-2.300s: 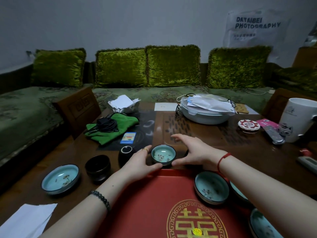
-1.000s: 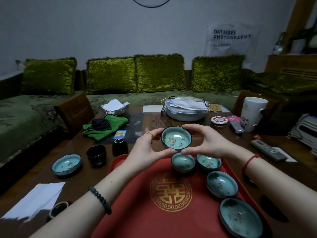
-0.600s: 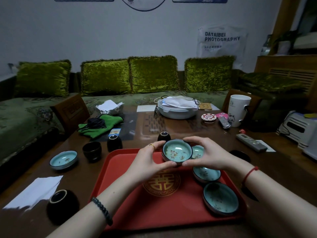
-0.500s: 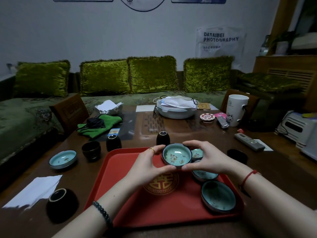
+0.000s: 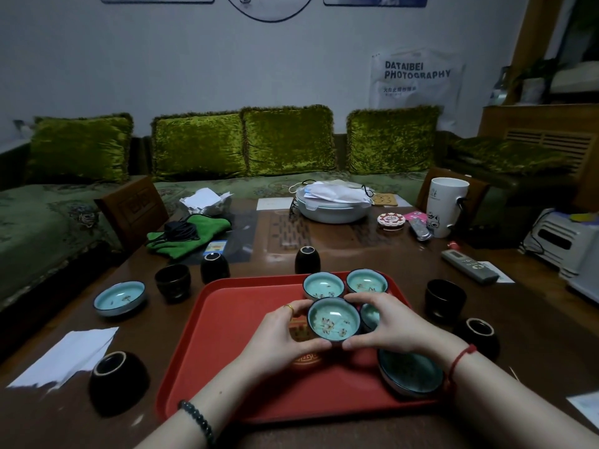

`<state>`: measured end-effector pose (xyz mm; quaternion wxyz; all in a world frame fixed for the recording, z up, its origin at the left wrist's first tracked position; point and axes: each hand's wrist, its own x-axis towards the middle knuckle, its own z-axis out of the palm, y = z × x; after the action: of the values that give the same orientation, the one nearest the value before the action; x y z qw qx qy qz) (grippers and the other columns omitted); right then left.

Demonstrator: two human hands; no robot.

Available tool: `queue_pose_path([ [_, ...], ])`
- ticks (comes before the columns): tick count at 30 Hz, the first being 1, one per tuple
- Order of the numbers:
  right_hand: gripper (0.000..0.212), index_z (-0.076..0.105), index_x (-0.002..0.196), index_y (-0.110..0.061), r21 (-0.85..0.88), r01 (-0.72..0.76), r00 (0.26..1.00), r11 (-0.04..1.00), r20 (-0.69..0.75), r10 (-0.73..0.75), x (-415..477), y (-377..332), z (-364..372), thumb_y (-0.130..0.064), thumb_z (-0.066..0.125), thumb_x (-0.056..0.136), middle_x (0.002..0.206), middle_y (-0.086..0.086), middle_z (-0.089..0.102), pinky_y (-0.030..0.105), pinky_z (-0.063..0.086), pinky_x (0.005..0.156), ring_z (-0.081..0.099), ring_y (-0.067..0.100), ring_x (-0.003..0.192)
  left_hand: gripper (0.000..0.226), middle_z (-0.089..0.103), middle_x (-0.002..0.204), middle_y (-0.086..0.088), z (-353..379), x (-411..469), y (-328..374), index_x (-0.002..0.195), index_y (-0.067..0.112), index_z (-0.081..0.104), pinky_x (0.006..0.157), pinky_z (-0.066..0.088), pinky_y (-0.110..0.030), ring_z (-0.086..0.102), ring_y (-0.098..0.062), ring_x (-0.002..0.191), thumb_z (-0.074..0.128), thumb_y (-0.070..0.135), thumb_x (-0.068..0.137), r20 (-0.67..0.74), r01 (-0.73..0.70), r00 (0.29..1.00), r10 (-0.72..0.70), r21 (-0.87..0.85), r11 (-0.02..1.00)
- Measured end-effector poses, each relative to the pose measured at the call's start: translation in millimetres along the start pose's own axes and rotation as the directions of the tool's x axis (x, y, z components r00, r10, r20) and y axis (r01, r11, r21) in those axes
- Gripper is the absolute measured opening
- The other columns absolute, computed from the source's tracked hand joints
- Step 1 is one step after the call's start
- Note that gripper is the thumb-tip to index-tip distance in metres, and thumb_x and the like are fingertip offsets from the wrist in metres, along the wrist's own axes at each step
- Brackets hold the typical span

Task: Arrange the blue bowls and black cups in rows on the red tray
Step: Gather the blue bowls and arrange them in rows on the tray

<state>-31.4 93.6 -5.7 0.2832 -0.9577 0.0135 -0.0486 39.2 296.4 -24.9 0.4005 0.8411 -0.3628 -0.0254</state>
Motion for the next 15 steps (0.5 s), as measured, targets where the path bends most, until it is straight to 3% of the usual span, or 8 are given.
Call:
queue_pose_path([
  [5,0.091,0.041,0.131,-0.032,-0.090,-0.020,1.000,0.996,0.004,0.020,-1.4,2.0,4.4,-0.062,0.072,0.051,0.138,-0.008,0.044,0.038,0.020,0.113,0.028,0.016,0.131,0.070,0.059,0.118,0.016,6.3,-1.3,-7.0,0.122,0.028,0.050,0.085,0.034,0.003,0.052,0.003,0.109,0.078,0.046,0.060,0.013,0.022,1.000,-0.022,0.002,1.000],
  [8,0.088,0.042,0.130,-0.029,-0.135,0.004,1.000,0.991,0.017,-0.001,-0.1,2.6,4.4,-0.061,0.072,0.054,0.137,-0.008,0.046,0.040,0.009,0.116,0.029,0.011,0.133,0.071,0.060,0.122,0.011,9.0,-0.3,-7.7,0.122,0.026,0.050,0.097,0.043,-0.020,0.054,-0.001,0.112,0.078,0.046,0.060,0.033,0.029,0.999,-0.029,-0.003,1.000],
  [10,0.087,0.042,0.130,-0.029,-0.147,0.006,1.000,0.989,0.019,-0.004,1.2,3.2,4.3,-0.060,0.072,0.055,0.136,-0.007,0.046,0.039,0.004,0.117,0.029,0.009,0.132,0.072,0.060,0.123,0.009,10.1,0.8,-8.3,0.123,0.025,0.050,0.100,0.043,-0.029,0.053,-0.004,0.114,0.078,0.047,0.060,0.032,0.032,0.999,-0.032,0.007,0.999],
  [15,0.087,0.040,0.132,-0.029,-0.164,-0.006,0.999,0.986,0.034,0.012,4.1,4.6,5.7,-0.061,0.071,0.057,0.138,-0.005,0.044,0.041,-0.007,0.114,0.027,0.010,0.134,0.073,0.059,0.124,0.009,13.4,4.1,-13.8,0.123,0.025,0.050,0.102,0.041,-0.032,0.051,-0.005,0.116,0.077,0.050,0.060,0.031,0.040,0.999,-0.041,0.017,0.999],
])
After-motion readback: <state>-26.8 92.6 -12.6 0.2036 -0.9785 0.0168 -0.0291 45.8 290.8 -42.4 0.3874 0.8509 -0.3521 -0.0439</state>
